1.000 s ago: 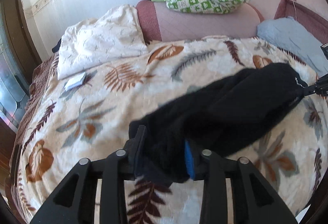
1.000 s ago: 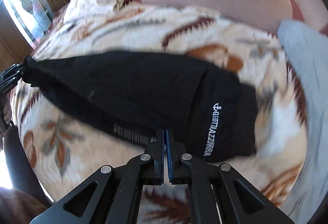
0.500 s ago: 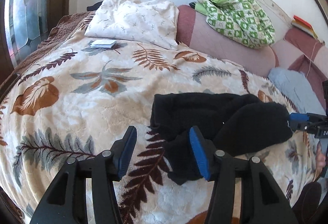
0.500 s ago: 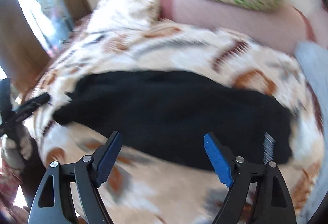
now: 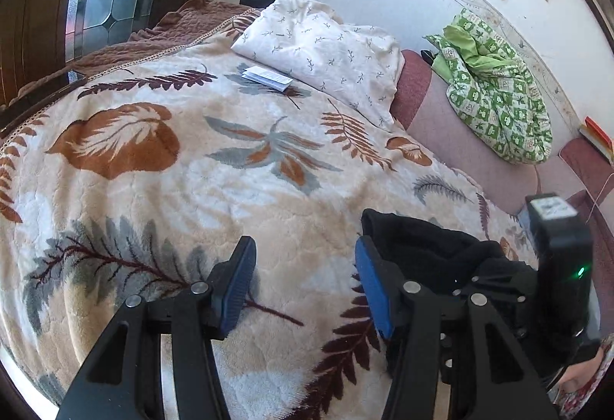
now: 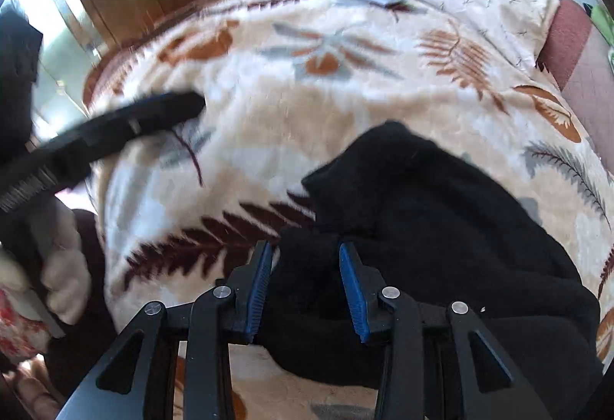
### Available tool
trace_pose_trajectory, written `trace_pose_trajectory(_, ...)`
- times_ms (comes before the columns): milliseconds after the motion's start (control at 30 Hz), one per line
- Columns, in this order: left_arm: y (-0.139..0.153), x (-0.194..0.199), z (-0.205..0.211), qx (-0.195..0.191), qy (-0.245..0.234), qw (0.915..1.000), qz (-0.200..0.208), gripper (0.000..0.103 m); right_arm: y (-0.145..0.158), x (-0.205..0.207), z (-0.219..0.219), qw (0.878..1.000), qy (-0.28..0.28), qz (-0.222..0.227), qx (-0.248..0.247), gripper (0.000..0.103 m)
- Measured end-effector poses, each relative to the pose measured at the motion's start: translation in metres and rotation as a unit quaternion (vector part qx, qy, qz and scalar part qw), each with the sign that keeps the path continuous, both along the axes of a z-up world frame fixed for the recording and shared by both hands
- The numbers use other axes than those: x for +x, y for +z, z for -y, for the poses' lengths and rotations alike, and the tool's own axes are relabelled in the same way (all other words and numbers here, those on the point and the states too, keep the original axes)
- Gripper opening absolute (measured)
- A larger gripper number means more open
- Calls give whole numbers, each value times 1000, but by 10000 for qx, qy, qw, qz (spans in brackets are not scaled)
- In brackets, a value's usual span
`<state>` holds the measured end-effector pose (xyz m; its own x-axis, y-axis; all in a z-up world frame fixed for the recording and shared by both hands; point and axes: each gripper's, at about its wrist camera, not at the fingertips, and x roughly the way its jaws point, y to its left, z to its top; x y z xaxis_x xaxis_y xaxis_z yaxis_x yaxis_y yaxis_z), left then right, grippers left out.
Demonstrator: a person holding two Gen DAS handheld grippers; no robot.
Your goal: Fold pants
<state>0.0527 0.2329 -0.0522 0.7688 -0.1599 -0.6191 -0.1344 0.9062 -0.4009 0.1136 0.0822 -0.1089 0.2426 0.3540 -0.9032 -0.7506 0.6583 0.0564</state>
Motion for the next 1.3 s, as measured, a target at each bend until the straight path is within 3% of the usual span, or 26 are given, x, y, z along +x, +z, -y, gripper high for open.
trace_pose_trajectory(33, 0, 0, 0, -16, -11, 10000, -2, 53, -5, -4, -2, 9998, 2, 127, -167, 17)
trace_pose_trajectory(133, 0, 0, 1, -18, -42, 10000, 12, 53, 2, -6, 8, 9998, -163, 142, -20, 11)
trace_pose_trajectory(367, -5, 1, -2, -168, 20, 9998, -65, 53, 50, 4, 16, 9963, -489, 476, 520, 11)
trace_pose_trajectory(467, -11, 3, -5, -323, 65, 9993, -155, 53, 66, 26, 8, 9932, -720, 598, 691, 11)
trace_pose_trajectory(700, -17, 10, -3, -333, 34, 9991, -271, 54, 32, 77, -23, 9915, -1163, 483, 316, 12)
trace_pose_trajectory(800, -17, 13, 2, -186, -29, 9994, -293, 54, 19, 92, -33, 9888, -1358, 605, 148, 19)
trace_pose_trajectory(900, -18, 14, 7, -37, -63, 9994, -336, 55, 20, 97, -35, 9881, -1422, 511, 300, 34)
trace_pose_trajectory(967, -19, 15, 8, -47, -84, 9993, -354, 55, 33, 91, -27, 9847, -1520, 628, 574, 59)
trace_pose_trajectory(1033, -20, 14, 7, -60, -86, 9993, -369, 55, 45, 83, -9, 9801, -1656, 764, 778, 73)
trace_pose_trajectory(1167, -21, 13, 8, -88, -85, 9991, -408, 56, 53, 68, 61, 9691, -2107, 1138, 594, 73)
trace_pose_trajectory(1300, -22, 11, 11, -56, -87, 9990, -436, 56, 33, 59, 180, 9446, -3104, 1055, 168, 73)
